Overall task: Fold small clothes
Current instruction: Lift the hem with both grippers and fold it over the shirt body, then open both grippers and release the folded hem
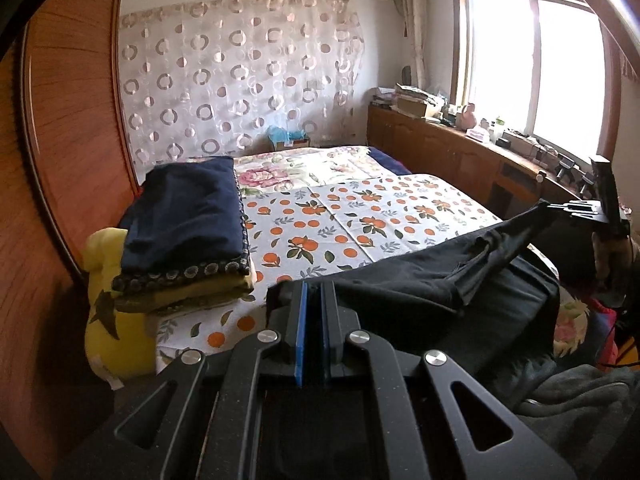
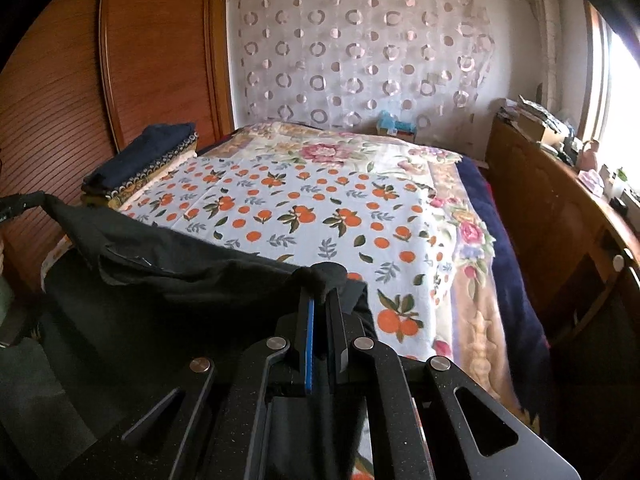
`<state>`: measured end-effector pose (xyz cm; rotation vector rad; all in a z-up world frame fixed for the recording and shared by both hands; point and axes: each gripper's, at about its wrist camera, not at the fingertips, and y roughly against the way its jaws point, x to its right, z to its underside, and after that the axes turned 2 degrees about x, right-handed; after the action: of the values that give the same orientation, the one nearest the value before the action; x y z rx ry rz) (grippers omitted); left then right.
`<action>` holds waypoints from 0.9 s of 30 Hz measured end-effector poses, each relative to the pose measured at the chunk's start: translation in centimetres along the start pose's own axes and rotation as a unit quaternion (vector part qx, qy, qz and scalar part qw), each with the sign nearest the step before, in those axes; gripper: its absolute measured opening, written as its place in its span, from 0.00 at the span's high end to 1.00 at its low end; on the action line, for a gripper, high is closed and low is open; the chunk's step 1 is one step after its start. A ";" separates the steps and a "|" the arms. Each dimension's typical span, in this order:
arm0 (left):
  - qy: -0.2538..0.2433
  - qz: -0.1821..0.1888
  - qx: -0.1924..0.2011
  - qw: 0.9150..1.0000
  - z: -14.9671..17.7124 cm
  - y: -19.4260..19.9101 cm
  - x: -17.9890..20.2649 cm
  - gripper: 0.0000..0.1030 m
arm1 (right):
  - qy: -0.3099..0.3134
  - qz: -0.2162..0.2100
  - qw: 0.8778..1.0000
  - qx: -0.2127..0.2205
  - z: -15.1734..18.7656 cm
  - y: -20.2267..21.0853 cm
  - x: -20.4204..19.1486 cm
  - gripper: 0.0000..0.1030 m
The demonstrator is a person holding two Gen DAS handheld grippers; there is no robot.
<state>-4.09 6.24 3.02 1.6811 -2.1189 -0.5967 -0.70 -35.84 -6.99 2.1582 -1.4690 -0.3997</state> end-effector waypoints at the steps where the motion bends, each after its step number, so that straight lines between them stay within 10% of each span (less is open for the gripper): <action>1: -0.001 0.000 0.001 1.000 0.0 0.4 0.0 0.93 | 0.000 0.001 1.000 0.002 -0.3 0.5 -0.1 0.96; 13: 0.018 -0.003 -0.040 0.999 2.6 -0.4 -0.6 0.88 | -0.001 0.016 0.998 -0.064 4.1 1.3 -1.4 0.96; 17: 0.024 -0.014 -0.042 0.999 2.9 -1.1 -1.2 0.60 | -0.002 0.019 0.998 -0.066 3.3 1.2 -1.5 0.94; 22: 0.031 -0.018 -0.045 0.998 2.6 -2.6 -2.5 0.37 | 0.005 0.036 0.999 -0.035 1.3 2.7 -1.3 0.58; 27: 0.044 -0.023 -0.050 0.997 2.3 -5.9 -4.0 0.28 | -0.001 0.047 0.999 -0.015 0.0 2.0 -0.6 0.50</action>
<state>0.44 9.19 -2.18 1.6736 -1.9603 -0.6204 -2.50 -35.91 -5.87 2.0572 -1.5482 -0.3897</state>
